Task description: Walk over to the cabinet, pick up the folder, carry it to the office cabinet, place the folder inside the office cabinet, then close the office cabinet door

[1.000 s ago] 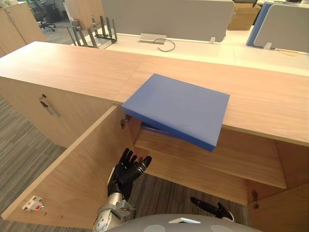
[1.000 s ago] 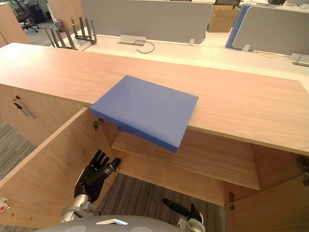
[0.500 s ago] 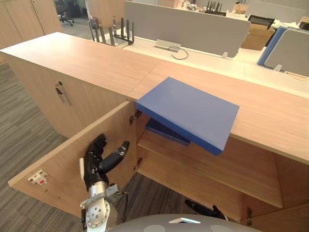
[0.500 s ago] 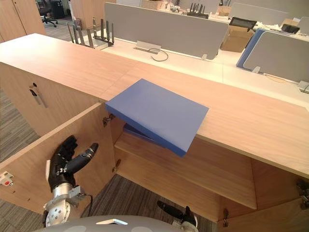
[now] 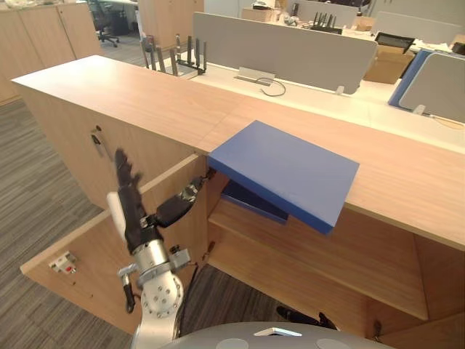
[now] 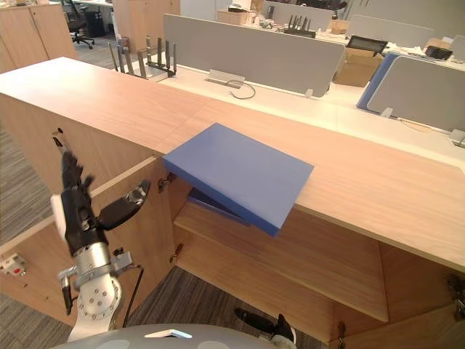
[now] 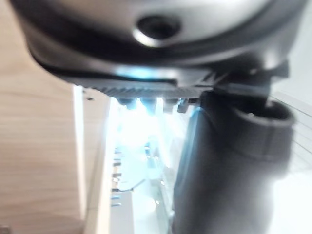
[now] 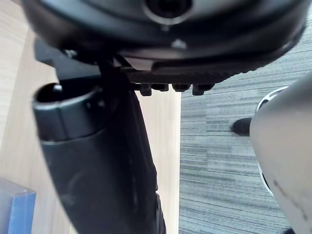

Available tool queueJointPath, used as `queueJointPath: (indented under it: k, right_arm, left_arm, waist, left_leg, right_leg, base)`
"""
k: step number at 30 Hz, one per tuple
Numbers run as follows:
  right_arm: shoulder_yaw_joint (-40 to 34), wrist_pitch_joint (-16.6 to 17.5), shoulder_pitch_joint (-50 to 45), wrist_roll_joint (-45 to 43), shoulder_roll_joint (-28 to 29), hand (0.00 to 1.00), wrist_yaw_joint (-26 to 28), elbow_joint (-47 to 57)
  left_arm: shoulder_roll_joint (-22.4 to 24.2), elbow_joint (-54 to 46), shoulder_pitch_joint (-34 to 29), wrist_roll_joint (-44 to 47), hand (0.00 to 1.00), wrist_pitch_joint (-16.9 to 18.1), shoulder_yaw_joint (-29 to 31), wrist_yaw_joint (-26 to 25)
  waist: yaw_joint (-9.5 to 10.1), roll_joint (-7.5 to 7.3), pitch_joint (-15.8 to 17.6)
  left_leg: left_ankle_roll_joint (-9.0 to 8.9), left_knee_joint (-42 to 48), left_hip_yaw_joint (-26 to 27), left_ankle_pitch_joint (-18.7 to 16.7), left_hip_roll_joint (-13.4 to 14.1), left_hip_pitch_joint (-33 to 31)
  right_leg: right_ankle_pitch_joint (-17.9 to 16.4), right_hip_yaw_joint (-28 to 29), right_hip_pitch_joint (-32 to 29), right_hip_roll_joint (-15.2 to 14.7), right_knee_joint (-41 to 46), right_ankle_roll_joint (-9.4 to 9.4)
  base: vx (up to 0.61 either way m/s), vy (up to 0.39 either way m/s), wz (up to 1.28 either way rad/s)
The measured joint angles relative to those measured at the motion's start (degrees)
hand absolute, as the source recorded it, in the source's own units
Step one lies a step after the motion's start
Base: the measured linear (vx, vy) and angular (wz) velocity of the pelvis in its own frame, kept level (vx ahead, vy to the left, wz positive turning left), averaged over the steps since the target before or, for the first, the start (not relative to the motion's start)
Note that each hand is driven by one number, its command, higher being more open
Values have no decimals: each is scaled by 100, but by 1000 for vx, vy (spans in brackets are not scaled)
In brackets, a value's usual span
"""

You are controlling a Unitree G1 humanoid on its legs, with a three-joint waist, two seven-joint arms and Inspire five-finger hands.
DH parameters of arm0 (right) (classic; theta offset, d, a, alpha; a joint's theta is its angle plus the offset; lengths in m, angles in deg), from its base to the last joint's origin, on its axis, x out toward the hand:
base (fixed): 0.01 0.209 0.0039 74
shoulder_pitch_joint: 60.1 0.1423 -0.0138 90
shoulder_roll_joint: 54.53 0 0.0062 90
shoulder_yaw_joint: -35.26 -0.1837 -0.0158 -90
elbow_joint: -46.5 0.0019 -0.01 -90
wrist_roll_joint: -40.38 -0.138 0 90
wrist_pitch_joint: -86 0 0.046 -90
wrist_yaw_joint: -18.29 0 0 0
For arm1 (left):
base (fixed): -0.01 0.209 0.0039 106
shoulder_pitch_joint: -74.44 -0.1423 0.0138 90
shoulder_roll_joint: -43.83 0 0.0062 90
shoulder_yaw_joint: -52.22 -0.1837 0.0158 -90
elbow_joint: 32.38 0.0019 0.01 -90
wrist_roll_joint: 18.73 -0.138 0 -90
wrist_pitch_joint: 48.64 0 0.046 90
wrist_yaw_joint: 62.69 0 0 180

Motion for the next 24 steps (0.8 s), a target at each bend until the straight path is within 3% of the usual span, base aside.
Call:
queueJointPath:
  k: [5,11,17,24]
  right_arm:
    - [45,2,320,201,-181,100,-27,-475]
    - [97,1,396,221,-386,100,-31,-546]
    - [163,6,487,421,-446,100,-20,-605]
    - [336,4,568,446,-496,100,43,-724]
  left_arm:
    - [-194,1,353,-479,100,60,-65,47]
    - [-788,370,439,-876,100,169,-483,215]
    - [-1290,826,611,-1435,100,287,-1043,600]
    - [-1902,853,656,-1784,100,529,-1118,824]
  waist:
    - [-130,133,-24]
    - [-129,358,9]
    - [-161,392,-16]
    - [-168,401,-19]
  left_leg:
    - [17,80,17,-11,-18,-78]
    - [26,55,34,-47,-23,-12]
    - [28,-34,113,-44,-22,44]
    - [35,-116,202,-56,-23,135]
  right_leg:
    - [28,97,-100,-6,5,-5]
    - [31,178,-93,5,-11,-143]
    - [58,254,-90,25,-110,-170]
    - [107,345,-79,37,-159,-139]
  base:
    - [5,17,-9]
    - [-17,13,-6]
    - [-13,10,-7]
    - [27,16,-7]
